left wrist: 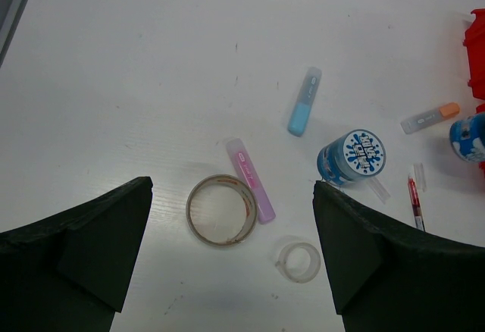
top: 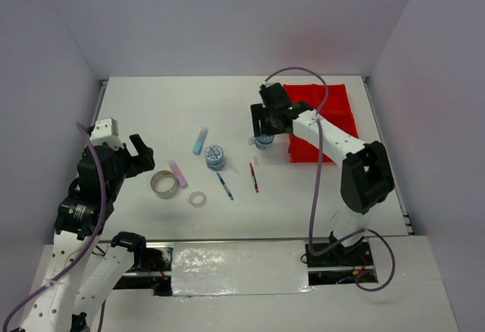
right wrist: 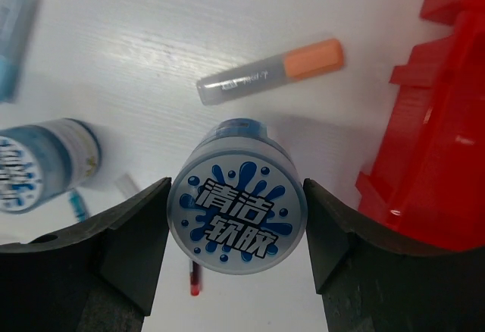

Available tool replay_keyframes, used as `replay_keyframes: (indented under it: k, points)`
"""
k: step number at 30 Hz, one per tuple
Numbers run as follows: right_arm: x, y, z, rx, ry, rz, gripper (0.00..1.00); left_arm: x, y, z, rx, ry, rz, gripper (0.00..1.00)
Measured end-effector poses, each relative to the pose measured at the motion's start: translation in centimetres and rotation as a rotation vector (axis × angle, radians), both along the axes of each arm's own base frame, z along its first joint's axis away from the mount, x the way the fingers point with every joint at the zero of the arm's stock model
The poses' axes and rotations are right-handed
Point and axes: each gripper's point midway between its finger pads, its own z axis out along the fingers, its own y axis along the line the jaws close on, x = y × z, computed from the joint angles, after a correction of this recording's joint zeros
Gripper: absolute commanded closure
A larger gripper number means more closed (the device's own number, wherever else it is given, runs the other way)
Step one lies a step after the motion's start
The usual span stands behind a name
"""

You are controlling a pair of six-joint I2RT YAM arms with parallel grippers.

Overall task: Sort the stationery into containers
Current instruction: Pick up the storage box at the center of the board, then place the storage box in the storage box.

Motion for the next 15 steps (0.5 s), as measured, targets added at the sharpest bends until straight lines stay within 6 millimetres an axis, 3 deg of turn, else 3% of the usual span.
replay_keyframes:
  k: [5,8,12,15]
  points:
    - [3.3,-1.3,8.2,0.084,-0.145,-0.052,1.00,0.0,0.0,0.0,0.000,-0.002,0.000,0.01]
    - [6.3,-4.7,12.2,0.111,-0.222,-0.142,1.00,-0.1,0.0,0.1,-0.001,-0.007,0.000,0.01]
    - [10.0,-9.4,14.3,0.099,-0.277,-0.266,1.00,-0.1,0.0,0.2,-0.003,-0.008,-0.002,0.01]
    - [11.8,-11.8,12.6,0.073,-0.253,-0.320,1.00,-0.1,-0.1,0.2,-0.004,-0.007,-0.007,0.01]
